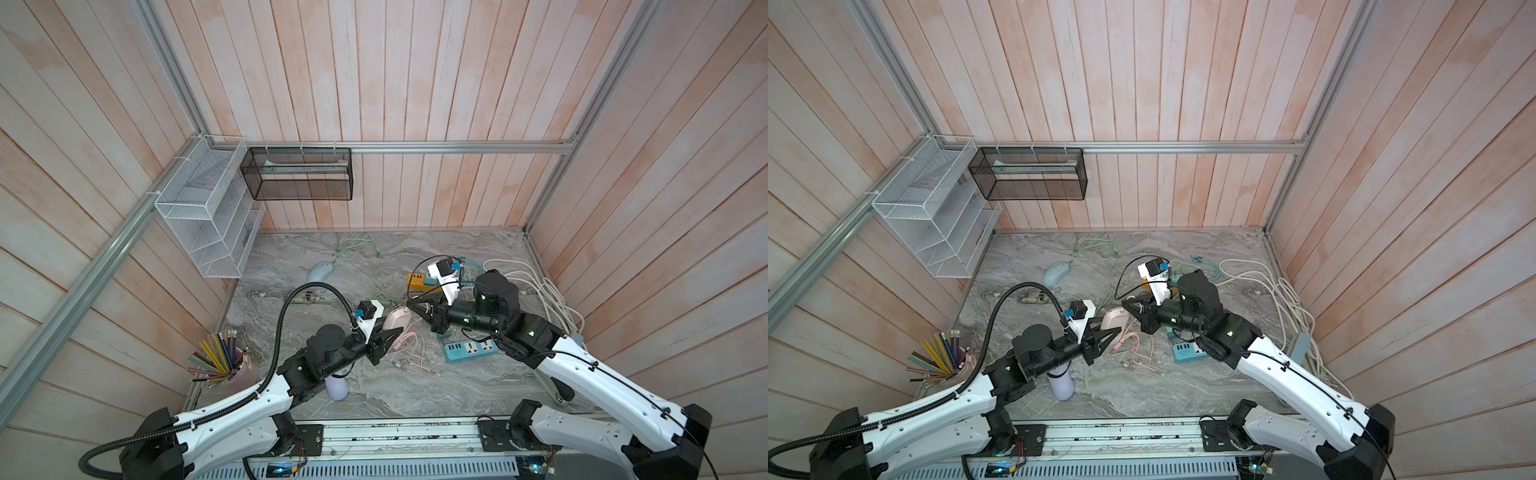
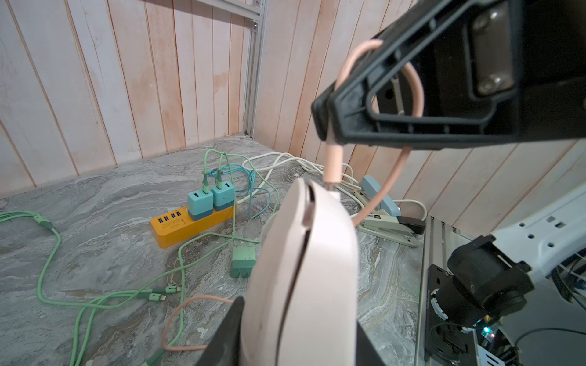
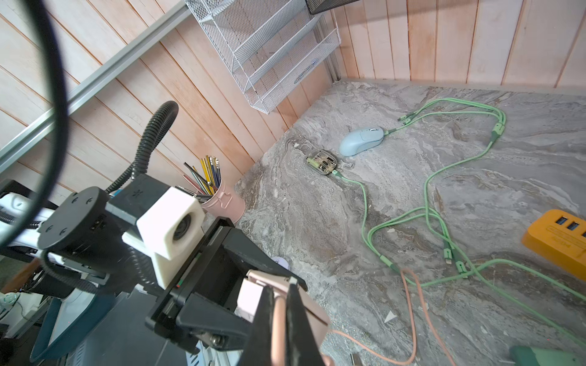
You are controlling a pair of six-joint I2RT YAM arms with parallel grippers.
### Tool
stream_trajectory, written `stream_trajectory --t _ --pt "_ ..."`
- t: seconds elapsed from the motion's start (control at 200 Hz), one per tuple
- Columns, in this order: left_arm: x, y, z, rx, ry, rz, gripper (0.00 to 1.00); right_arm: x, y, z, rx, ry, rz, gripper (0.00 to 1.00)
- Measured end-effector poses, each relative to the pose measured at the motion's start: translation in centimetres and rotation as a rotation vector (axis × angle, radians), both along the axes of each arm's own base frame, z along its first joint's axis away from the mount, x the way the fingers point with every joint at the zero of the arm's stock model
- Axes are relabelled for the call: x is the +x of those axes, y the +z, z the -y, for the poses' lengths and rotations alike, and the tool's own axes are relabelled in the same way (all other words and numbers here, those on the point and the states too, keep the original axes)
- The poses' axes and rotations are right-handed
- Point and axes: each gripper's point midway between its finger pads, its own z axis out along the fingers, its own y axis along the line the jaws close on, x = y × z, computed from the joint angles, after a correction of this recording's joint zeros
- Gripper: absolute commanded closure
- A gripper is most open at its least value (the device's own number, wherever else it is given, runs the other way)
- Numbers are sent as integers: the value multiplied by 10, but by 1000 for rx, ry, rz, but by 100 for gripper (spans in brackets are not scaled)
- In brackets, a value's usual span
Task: Unplug the wireless mouse
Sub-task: Remove the power cord from the mouse.
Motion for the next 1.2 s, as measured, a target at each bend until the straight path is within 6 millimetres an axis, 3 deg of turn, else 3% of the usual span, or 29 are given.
stream_trajectory --t 0.54,1.005,1.105,1.2 --pt "-4 -2 -2 30 3 -19 100 -4 -3 12 -31 -31 -10 100" --pt "-8 9 -5 9 3 1 100 -4 3 25 -47 -73 28 100" --pt "-2 -33 -22 118 70 -77 100 24 34 57 6 -253 119 100" --pt "-5 -73 -33 229 91 -155 100 31 72 72 79 -328 200 100"
